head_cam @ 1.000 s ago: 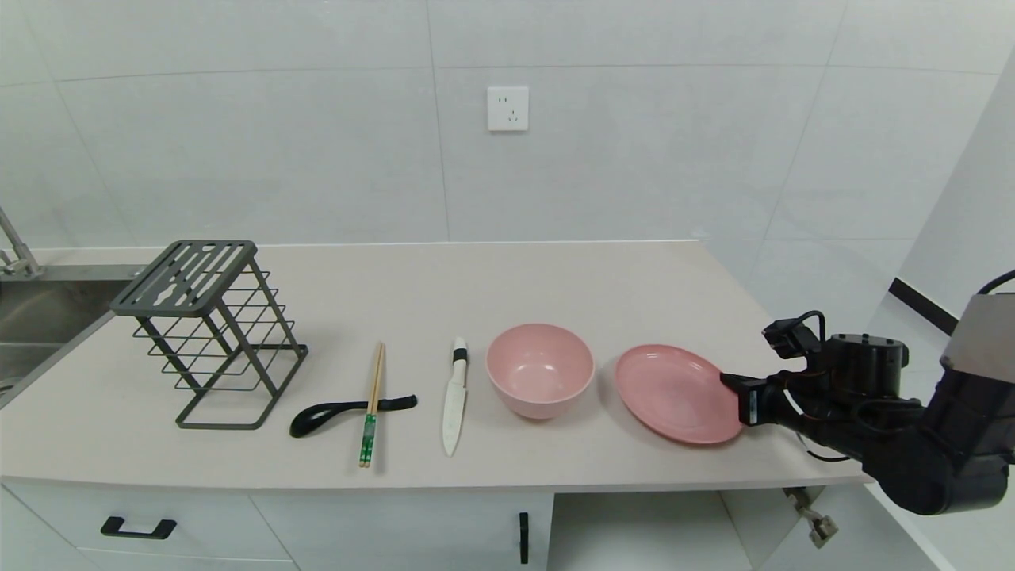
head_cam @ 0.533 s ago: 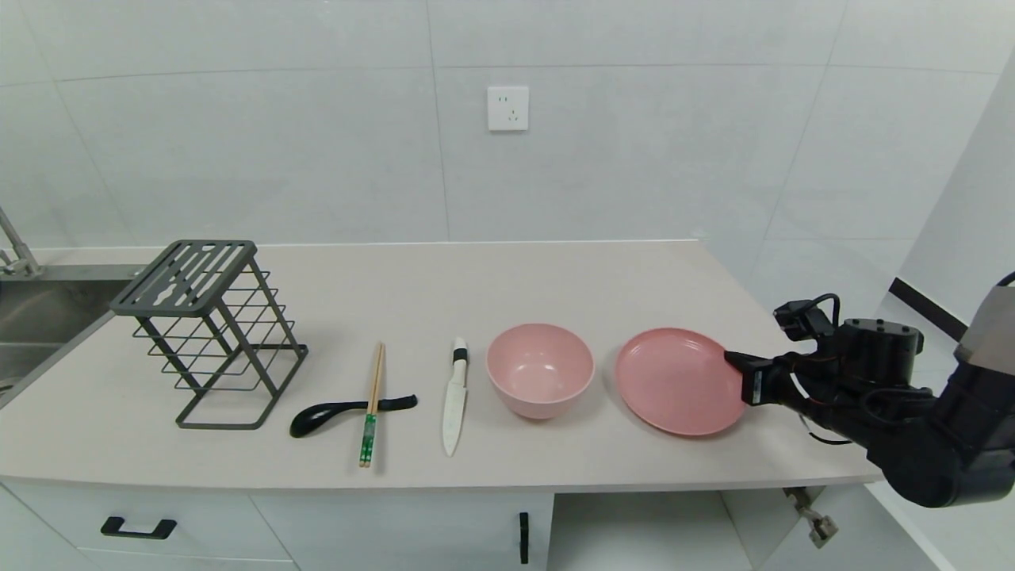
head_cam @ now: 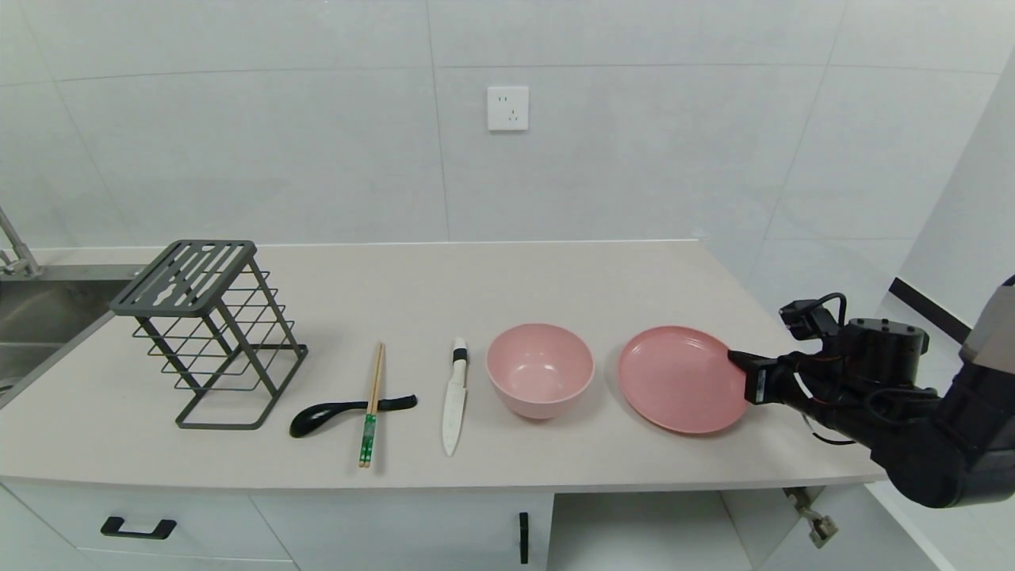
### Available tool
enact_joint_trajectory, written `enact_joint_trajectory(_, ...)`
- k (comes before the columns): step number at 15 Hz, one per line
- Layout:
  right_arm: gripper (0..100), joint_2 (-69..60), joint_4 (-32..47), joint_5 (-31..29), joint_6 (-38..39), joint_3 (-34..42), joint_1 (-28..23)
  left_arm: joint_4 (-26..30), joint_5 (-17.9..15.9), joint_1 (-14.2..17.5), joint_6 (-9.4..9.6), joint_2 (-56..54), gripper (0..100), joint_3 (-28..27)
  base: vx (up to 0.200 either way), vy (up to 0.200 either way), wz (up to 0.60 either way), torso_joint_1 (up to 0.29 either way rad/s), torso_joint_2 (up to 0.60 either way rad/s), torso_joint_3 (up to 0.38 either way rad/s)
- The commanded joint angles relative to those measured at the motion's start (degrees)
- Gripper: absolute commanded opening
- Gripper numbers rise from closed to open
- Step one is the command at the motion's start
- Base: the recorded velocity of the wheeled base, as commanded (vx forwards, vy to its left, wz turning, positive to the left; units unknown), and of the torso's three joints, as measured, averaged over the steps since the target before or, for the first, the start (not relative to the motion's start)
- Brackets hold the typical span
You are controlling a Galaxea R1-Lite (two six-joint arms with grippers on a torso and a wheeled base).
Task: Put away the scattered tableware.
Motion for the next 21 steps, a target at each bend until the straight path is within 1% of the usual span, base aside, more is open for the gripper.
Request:
enact_joint_trajectory(1, 0, -0.13, -0.04, 0.06, 0.06, 0.02, 0.03, -0.06, 0.0, 0.01, 0.02, 0.09, 100, 0.0, 0.0, 0.0, 0.0, 0.0, 0.0, 0.0)
enact_joint_trajectory(2, 0, -0.13, -0.04, 0.06, -0.02, 0.2, 0.03, -0.06, 0.0, 0.01, 0.02, 0.09, 100, 0.0, 0.0, 0.0, 0.0, 0.0, 0.0, 0.0)
enact_joint_trajectory(3, 100, -0.13, -0.04, 0.06, 0.15, 0.29, 0.03, 0.03, 0.0, 0.01, 0.02, 0.09, 100, 0.0, 0.0, 0.0, 0.0, 0.0, 0.0, 0.0)
enact_joint_trajectory(8, 100, -1.01, -0.13, 0.06, 0.15, -0.51, -0.23, -0.06, 0.0, 0.01, 0.02, 0.09, 100, 0.0, 0.0, 0.0, 0.0, 0.0, 0.0, 0.0)
enact_joint_trajectory(13, 100, 2.33, -0.04, 0.06, 0.06, 3.01, 0.29, -0.06, 0.0, 0.01, 0.02, 0.09, 100, 0.0, 0.0, 0.0, 0.0, 0.0, 0.0, 0.0)
enact_joint_trajectory(19, 100, 3.47, -0.13, 0.24, 0.24, 3.01, 4.25, 0.03, 0.0, 0.01, -0.07, 0.09, 100, 0.0, 0.0, 0.0, 0.0, 0.0, 0.0, 0.0)
enact_joint_trajectory(21, 100, 3.65, -0.04, 0.15, 0.24, 3.01, 4.16, -0.06, 0.0, 0.01, -0.07, 0.09, 100, 0.0, 0.0, 0.0, 0.0, 0.0, 0.0, 0.0)
